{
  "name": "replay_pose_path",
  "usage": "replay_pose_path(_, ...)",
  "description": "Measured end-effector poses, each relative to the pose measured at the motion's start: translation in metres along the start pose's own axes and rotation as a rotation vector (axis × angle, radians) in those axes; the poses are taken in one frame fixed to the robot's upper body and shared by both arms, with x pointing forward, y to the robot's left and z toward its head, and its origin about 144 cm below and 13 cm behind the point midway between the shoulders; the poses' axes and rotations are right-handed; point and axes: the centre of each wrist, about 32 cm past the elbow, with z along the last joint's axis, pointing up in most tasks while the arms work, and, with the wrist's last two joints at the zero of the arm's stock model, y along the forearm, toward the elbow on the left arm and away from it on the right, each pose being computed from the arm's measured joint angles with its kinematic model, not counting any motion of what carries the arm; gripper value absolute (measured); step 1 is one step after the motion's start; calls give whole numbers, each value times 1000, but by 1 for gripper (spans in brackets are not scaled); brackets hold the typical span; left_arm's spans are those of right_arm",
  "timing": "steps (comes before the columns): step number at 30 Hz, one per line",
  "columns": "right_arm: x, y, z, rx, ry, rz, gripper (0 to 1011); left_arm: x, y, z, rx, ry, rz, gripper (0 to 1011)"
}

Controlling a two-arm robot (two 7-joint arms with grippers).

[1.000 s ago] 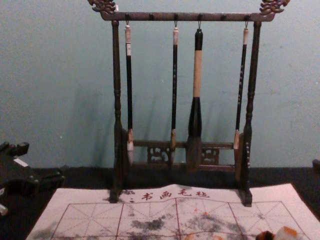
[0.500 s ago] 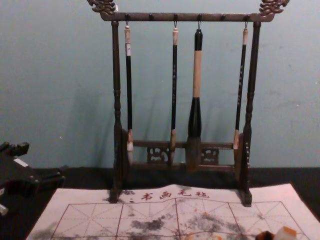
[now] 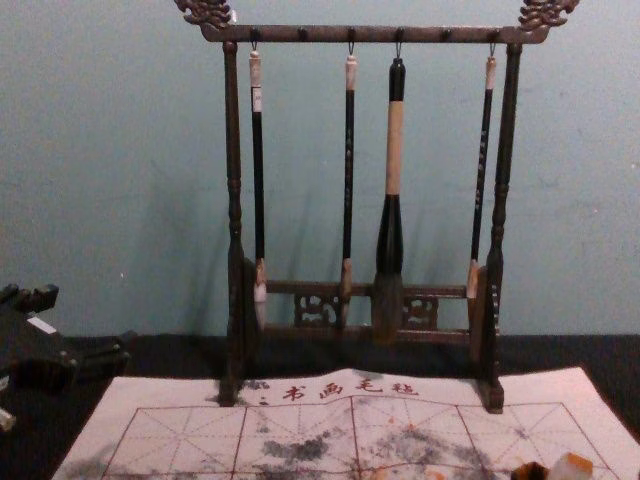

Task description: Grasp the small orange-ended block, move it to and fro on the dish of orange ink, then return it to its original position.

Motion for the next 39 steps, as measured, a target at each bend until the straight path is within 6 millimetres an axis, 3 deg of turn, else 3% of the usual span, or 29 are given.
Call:
replay_pose_path(22,21,32,-9,-90,10,46,1000,0,0,0,0,0,0,1001)
replay_pose_path(39,26,48,-14,-111,26,73,1000,0,0,0,0,0,0,1001)
